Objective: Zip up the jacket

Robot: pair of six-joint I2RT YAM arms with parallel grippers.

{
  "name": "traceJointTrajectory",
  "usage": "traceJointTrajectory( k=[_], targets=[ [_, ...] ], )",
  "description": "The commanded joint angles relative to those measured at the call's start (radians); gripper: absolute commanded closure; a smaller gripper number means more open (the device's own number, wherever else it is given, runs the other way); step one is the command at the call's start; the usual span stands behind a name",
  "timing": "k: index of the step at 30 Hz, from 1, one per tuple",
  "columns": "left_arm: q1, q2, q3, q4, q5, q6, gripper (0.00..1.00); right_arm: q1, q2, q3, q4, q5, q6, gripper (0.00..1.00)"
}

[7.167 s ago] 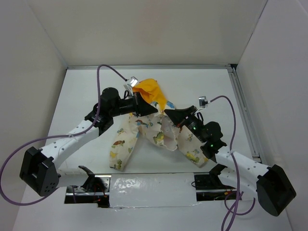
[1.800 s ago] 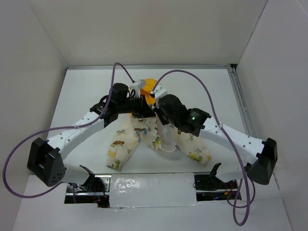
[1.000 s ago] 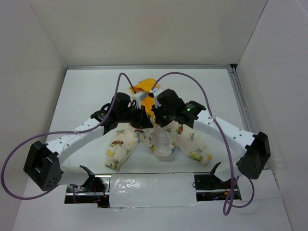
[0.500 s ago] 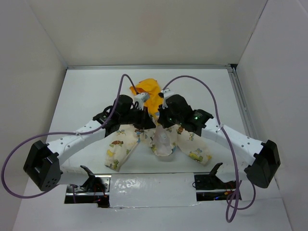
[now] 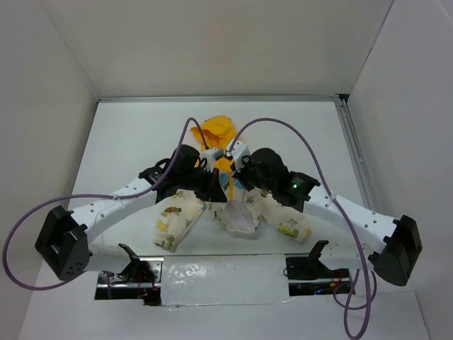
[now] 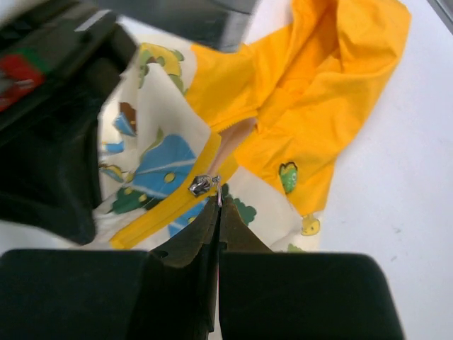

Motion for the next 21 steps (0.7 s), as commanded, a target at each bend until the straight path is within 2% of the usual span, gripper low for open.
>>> traceJointTrajectory(
  k=[1,7,11,15,21],
  targets=[
    [-0.019,-0.038,0.002,-0.089,0.08,0.02,1.0,-0.034,0.053,0.102,0.132,0.18,-0.003,1.0],
    [-0.036,-0.144,-0.093,-0.089,0.161,-0.035,1.0,-0.112,0.252,0.239,0.089,0.184,0.105,1.0],
    [-0.039,-0.214,-0.172,-0.121,0.156,-0.084,1.0,-0.175,0.375,0.322,0.101,0.186,0.145,1.0],
    [-0.04,-0.254,-0.259,-0.095,0.225,-0.133,1.0,-0.264,0.553,0.478,0.101,0.224,0.204,1.0],
    [-0.053,-0.293,-0.335,-0.112,0.229,-0.176,1.0,-0.353,0.789,0.748,0.052,0.3,0.218,1.0]
  ],
)
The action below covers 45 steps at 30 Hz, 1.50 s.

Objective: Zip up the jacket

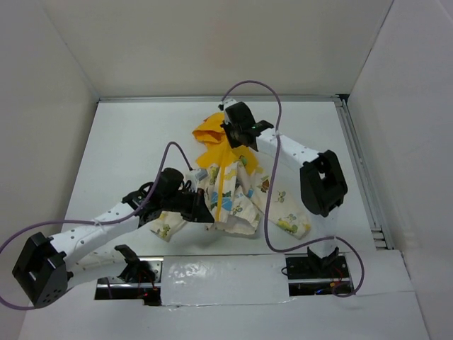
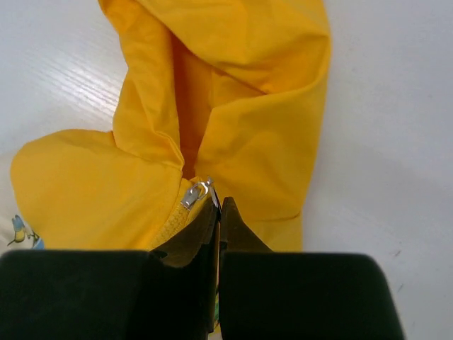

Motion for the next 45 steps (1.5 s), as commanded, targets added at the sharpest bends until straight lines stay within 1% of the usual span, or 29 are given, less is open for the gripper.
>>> traceJointTrajectory(
  k=[1,4,5,7,8,11,13,14,15,16,17,19,20,21,23,24,25,26,27,28,30,31,34,35,37,40,42,43,45],
  targets=[
    [-0.044,-0.044,-0.047,-0.147,0.182,-0.071,1.0,-0.089,0.075,0.184,0.144,0.207,0.006,1.0],
    [-0.052,-0.039,-0.084,-0.155,0.185,-0.096,1.0,-0.153,0.184,0.352,0.096,0.179,0.014,1.0],
    [-0.052,-0.038,-0.096,-0.15,0.188,-0.101,1.0,-0.169,0.25,0.456,0.077,0.176,0.049,1.0],
    [-0.058,-0.016,-0.113,-0.138,0.206,-0.108,1.0,-0.21,0.311,0.549,0.054,0.178,0.072,1.0],
    [-0.061,0.001,-0.116,-0.135,0.208,-0.113,1.0,-0.229,0.368,0.628,0.043,0.188,0.075,1.0],
    [-0.066,0.019,-0.118,-0.144,0.203,-0.116,1.0,-0.243,0.451,0.751,0.026,0.234,0.06,1.0],
    [-0.067,0.021,-0.126,-0.147,0.2,-0.121,1.0,-0.252,0.453,0.755,-0.009,0.229,0.026,1.0],
    [-0.069,0.021,-0.133,-0.147,0.197,-0.121,1.0,-0.258,0.431,0.715,-0.01,0.139,-0.013,1.0],
    [-0.069,0.024,-0.135,-0.147,0.191,-0.121,1.0,-0.27,0.396,0.652,0.035,0.082,-0.023,1.0],
    [-0.069,0.03,-0.135,-0.149,0.186,-0.121,1.0,-0.275,0.32,0.59,0.043,-0.016,-0.053,1.0],
    [-0.069,0.036,-0.138,-0.15,0.186,-0.121,1.0,-0.281,0.286,0.487,0.04,-0.119,-0.134,1.0],
    [-0.069,0.068,-0.127,-0.147,0.186,-0.119,1.0,-0.289,0.22,0.411,-0.001,-0.295,-0.175,1.0],
    [-0.069,0.082,-0.117,-0.155,0.177,-0.119,1.0,-0.289,0.197,0.391,-0.007,-0.305,-0.167,0.95],
    [-0.07,0.105,-0.086,-0.173,0.17,-0.11,1.0,-0.287,0.177,0.362,0.009,-0.307,-0.161,0.75],
    [-0.07,0.119,-0.055,-0.192,0.153,-0.101,0.77,-0.287,0.093,0.253,0.052,-0.307,-0.14,0.54],
    [-0.07,0.116,-0.035,-0.205,0.15,-0.098,0.57,-0.289,0.059,0.209,0.096,-0.302,-0.111,0.43],
    [-0.07,0.11,-0.026,-0.211,0.142,-0.095,0.15,-0.289,-0.004,0.133,0.115,-0.302,-0.098,0.35],
    [-0.07,0.098,-0.011,-0.218,0.119,-0.091,0.01,-0.289,-0.035,0.098,0.133,-0.292,-0.08,0.28],
    [-0.069,0.072,-0.003,-0.228,0.116,-0.091,0.01,-0.29,-0.093,0.037,0.152,-0.284,-0.052,0.24],
    [-0.069,0.061,0.005,-0.236,0.105,-0.091,0.01,-0.293,-0.122,0.008,0.157,-0.246,-0.031,0.13],
    [-0.069,0.021,0.028,-0.257,0.055,-0.101,0.01,-0.299,-0.186,-0.031,0.126,-0.186,0.072,0.12],
    [-0.069,0.009,0.037,-0.28,0.035,-0.107,0.01,-0.305,-0.208,-0.072,0.112,-0.114,0.118,0.12],
    [-0.055,-0.03,0.075,-0.319,-0.076,-0.134,0.01,-0.318,-0.306,-0.193,0.037,-0.077,0.254,0.1],
    [-0.025,-0.037,0.1,-0.325,-0.108,-0.139,0.01,-0.318,-0.36,-0.268,0.001,-0.039,0.315,0.09],
    [0.011,-0.033,0.139,-0.348,-0.148,-0.15,0.01,-0.318,-0.411,-0.349,-0.03,-0.032,0.373,0.09],
    [0.138,0.036,0.185,-0.322,-0.202,-0.151,0.01,-0.316,-0.512,-0.514,-0.049,-0.035,0.471,0.08],
    [0.19,0.093,0.225,-0.299,-0.22,-0.125,0.01,-0.31,-0.553,-0.597,-0.063,-0.055,0.486,0.08],
    [0.228,0.164,0.277,-0.269,-0.22,-0.087,0.01,-0.306,-0.561,-0.618,-0.073,-0.06,0.492,0.08],
    [0.255,0.25,0.374,-0.242,-0.22,-0.049,0.01,-0.281,-0.575,-0.679,-0.093,-0.057,0.493,0.08]
  ],
)
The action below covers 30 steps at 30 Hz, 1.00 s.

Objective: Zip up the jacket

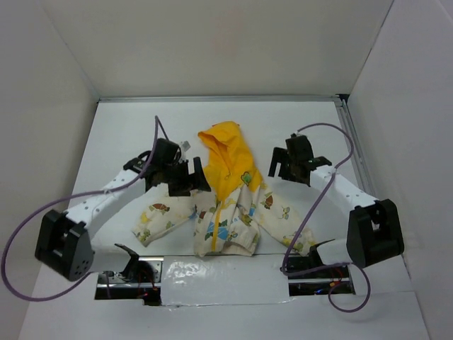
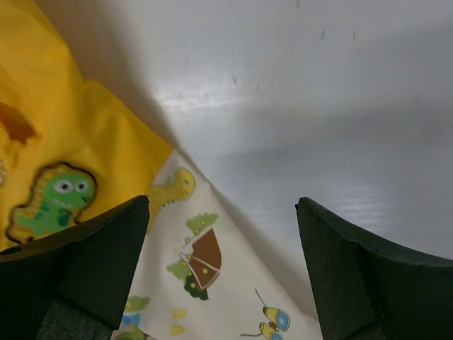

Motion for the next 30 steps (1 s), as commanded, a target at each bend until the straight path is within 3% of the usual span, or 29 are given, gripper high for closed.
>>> traceJointTrajectory(
  k=[1,5,10,13,16,18,19,20,22,23,30],
  targets=[
    [0.049,0.186,0.158,0.063,-0.043,0.088,0.01,0.035,-0.051,-0.067,-0.037,0.007,0.058,0.08],
    [0.052,0.415,0.369,0.01,-0.104,0.154,0.01,0.07,-0.044,-0.119,-0.037,-0.001,0.046,0.08],
    [0.06,0.599,0.463,-0.073,-0.232,0.143,0.01,0.081,0.045,-0.113,-0.063,0.025,0.035,0.08],
    [0.082,0.648,0.463,-0.046,-0.206,0.14,0.14,0.099,0.105,-0.087,-0.085,0.057,0.053,0.09],
    [0.086,0.719,0.515,-0.064,-0.25,0.124,0.36,0.111,0.14,-0.074,-0.092,0.05,0.055,0.26],
    [0.094,0.791,0.554,-0.087,-0.25,0.116,0.56,0.114,0.168,-0.064,-0.106,0.056,0.056,0.36],
    [0.103,0.809,0.58,-0.087,-0.243,0.128,0.64,0.114,0.18,-0.061,-0.109,0.065,0.056,0.62],
    [0.105,0.835,0.589,-0.087,-0.238,0.13,0.81,0.114,0.197,-0.053,-0.118,0.064,0.055,0.73],
    [0.129,0.854,0.61,-0.087,-0.233,0.119,0.95,0.113,0.22,-0.041,-0.132,0.073,0.064,1.0],
    [0.14,0.854,0.617,-0.081,-0.226,0.117,1.0,0.111,0.223,-0.016,-0.141,0.083,0.069,1.0],
    [0.207,0.857,0.71,-0.04,-0.192,0.165,1.0,0.016,0.255,0.181,-0.145,0.346,0.063,1.0]
  ],
)
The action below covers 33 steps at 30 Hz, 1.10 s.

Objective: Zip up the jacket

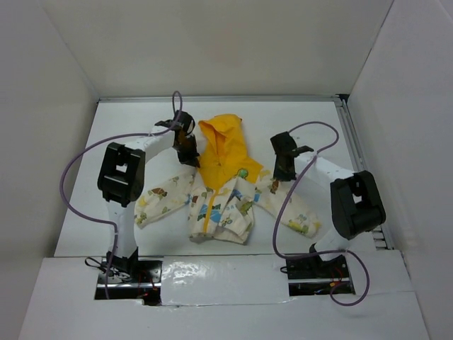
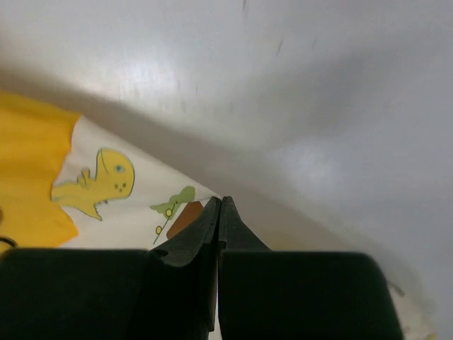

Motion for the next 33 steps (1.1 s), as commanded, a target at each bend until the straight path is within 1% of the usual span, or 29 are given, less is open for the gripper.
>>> traceJointTrajectory(
  k=[1,3,5,6,7,8,9,10,11,12,13,14,15,16,17,18,19,20,21,22,24,25,27,28,29,30,31,32,33],
  targets=[
    [0.032,0.007,0.075,0.038,-0.023,0.058,1.0,-0.083,0.045,0.138,0.017,0.211,-0.024,1.0],
    [0.041,0.01,0.098,0.048,-0.039,0.075,1.0,-0.111,0.094,0.224,0.06,0.265,-0.09,1.0],
    [0.051,0.013,0.119,0.049,-0.039,0.082,0.99,-0.125,0.139,0.272,0.069,0.291,-0.11,0.99],
    [0.06,0.019,0.13,0.037,-0.013,0.086,0.82,-0.131,0.189,0.317,0.068,0.328,-0.112,0.91],
    [0.061,0.019,0.151,0.025,0.006,0.088,0.67,-0.131,0.214,0.344,0.052,0.345,-0.106,0.76],
    [0.063,-0.001,0.15,0.019,0.021,0.091,0.53,-0.125,0.246,0.365,0.034,0.351,-0.118,0.53],
    [0.061,-0.019,0.144,0.028,0.033,0.097,0.21,-0.107,0.251,0.396,-0.004,0.412,-0.095,0.42],
    [0.057,-0.039,0.13,0.037,0.045,0.102,0.01,-0.091,0.243,0.398,-0.012,0.426,-0.086,0.3],
    [0.054,-0.09,0.122,0.049,0.049,0.109,0.01,-0.079,0.214,0.392,-0.02,0.437,-0.069,0.05],
    [0.052,-0.11,0.118,0.051,0.05,0.112,0.01,-0.052,0.191,0.367,-0.017,0.44,-0.049,0.01],
    [0.049,-0.131,0.112,0.043,0.062,0.109,0.01,-0.042,0.165,0.352,-0.02,0.417,-0.037,0.0],
    [0.043,-0.182,0.102,0.04,0.078,0.109,0.01,-0.033,0.103,0.33,-0.017,0.402,0.003,0.0],
    [0.04,-0.209,0.087,0.04,0.099,0.109,0.01,-0.027,0.07,0.282,-0.017,0.34,0.032,0.0],
    [0.035,-0.242,0.029,0.048,0.139,0.103,0.01,-0.015,0.031,0.254,-0.012,0.289,0.052,0.0],
    [0.02,-0.312,-0.009,0.063,0.162,0.1,0.01,-0.008,-0.046,0.176,0.026,0.229,0.066,0.0],
    [0.006,-0.346,-0.051,0.099,0.193,0.095,0.01,0.004,-0.082,0.136,0.056,0.151,0.048,0.0],
    [-0.021,-0.384,-0.151,0.12,0.272,0.074,0.01,0.028,-0.12,0.088,0.086,-0.024,0.026,0.01],
    [-0.041,-0.468,-0.212,0.147,0.311,0.06,0.01,0.041,-0.192,-0.002,0.13,-0.099,0.019,0.01],
    [-0.066,-0.508,-0.285,0.229,0.349,0.05,0.01,0.056,-0.223,-0.045,0.144,-0.16,0.017,0.01],
    [-0.114,-0.571,-0.416,0.271,0.409,0.03,0.01,0.079,-0.284,-0.129,0.164,-0.246,0.026,0.01],
    [-0.155,-0.613,-0.547,0.352,0.443,-0.01,0.01,0.108,-0.335,-0.203,0.198,-0.311,0.064,0.01],
    [-0.197,-0.625,-0.571,0.371,0.45,-0.035,0.01,0.136,-0.37,-0.252,0.233,-0.366,0.068,0.01],
    [-0.241,-0.61,-0.585,0.409,0.438,-0.056,0.01,0.159,-0.381,-0.262,0.258,-0.374,0.078,0.01],
    [-0.271,-0.577,-0.573,0.41,0.417,-0.066,0.01,0.203,-0.363,-0.264,0.262,-0.35,0.086,0.01],
    [-0.285,-0.555,-0.557,0.411,0.399,-0.067,0.01,0.214,-0.346,-0.254,0.258,-0.333,0.09,0.02],
    [-0.308,-0.518,-0.533,0.428,0.392,-0.07,0.01,0.222,-0.311,-0.244,0.25,-0.315,0.106,0.07],
    [-0.316,-0.501,-0.521,0.43,0.391,-0.069,0.01,0.232,-0.3,-0.234,0.246,-0.27,0.118,0.14],
    [-0.324,-0.483,-0.499,0.422,0.385,-0.069,0.01,0.245,-0.294,-0.233,0.241,-0.259,0.127,0.28],
    [-0.331,-0.458,-0.496,0.405,0.369,-0.079,0.01,0.246,-0.3,-0.247,0.233,-0.232,0.15,0.6]
  ],
)
